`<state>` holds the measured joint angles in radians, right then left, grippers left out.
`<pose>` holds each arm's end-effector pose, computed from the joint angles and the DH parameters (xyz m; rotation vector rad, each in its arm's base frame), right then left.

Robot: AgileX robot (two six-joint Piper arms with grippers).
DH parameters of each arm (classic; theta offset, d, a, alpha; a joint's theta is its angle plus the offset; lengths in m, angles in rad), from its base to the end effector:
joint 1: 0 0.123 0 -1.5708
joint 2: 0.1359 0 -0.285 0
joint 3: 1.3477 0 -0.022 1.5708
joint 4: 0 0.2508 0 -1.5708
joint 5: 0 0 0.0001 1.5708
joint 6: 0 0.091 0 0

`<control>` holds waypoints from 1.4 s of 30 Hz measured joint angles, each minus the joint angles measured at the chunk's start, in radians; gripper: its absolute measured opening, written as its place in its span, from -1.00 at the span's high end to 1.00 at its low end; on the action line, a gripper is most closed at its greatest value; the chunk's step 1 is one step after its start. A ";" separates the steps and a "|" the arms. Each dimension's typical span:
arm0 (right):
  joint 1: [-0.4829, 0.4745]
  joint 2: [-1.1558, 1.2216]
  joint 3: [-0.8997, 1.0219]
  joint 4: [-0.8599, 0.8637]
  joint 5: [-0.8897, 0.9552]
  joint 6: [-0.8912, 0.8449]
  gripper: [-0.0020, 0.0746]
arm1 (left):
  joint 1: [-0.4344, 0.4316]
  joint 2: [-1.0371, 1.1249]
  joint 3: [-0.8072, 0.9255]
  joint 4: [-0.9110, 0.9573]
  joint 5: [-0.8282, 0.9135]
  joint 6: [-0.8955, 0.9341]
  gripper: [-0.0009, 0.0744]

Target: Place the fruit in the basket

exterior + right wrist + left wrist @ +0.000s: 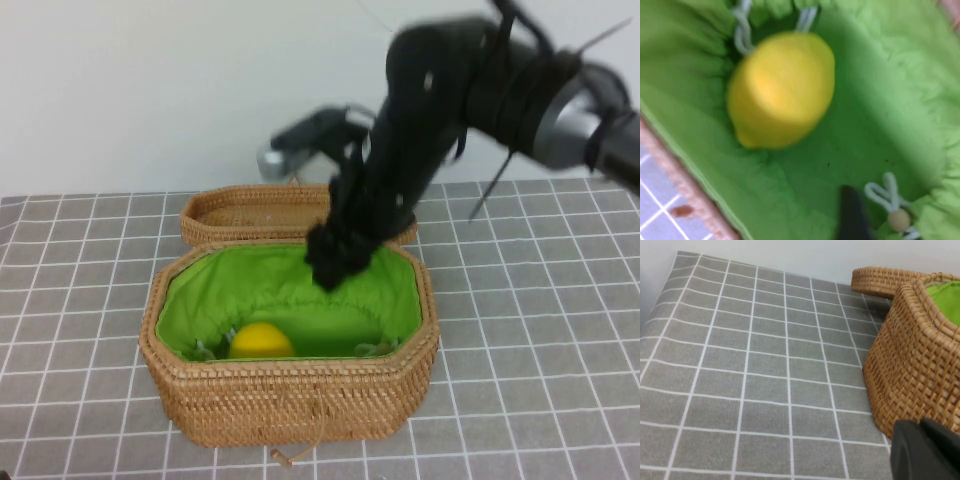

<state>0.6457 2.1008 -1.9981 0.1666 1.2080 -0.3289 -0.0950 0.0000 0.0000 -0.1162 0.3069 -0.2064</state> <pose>0.3574 0.2869 0.2808 -1.2756 2.5028 0.3086 0.0538 -0.0083 0.1856 -0.1744 1.7918 -0.3267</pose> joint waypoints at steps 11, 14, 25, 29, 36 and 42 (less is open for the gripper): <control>-0.003 -0.220 -0.209 -0.249 0.016 0.115 0.92 | 0.000 0.001 0.000 0.000 0.002 0.000 0.98; -0.003 -0.326 -0.171 -0.263 -0.005 0.122 0.94 | 0.000 0.000 0.000 0.000 0.004 0.000 0.98; -0.003 -0.655 0.361 -0.209 -0.288 0.121 0.94 | 0.000 0.000 0.000 0.000 0.004 0.000 0.98; -0.003 -0.719 0.434 -0.120 -0.207 0.169 0.94 | 0.000 0.000 0.000 0.000 0.004 0.000 0.98; -0.003 -0.694 0.438 -0.129 -0.048 0.158 0.94 | 0.000 0.001 0.000 0.000 0.004 0.000 0.98; -0.003 -0.672 0.444 -0.217 -0.063 0.104 0.94 | 0.000 0.000 0.000 0.002 0.004 0.002 0.98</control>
<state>0.6424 1.4286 -1.5544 -0.0505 1.1450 -0.2245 -0.0950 0.0000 0.0000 -0.1145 0.3104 -0.2044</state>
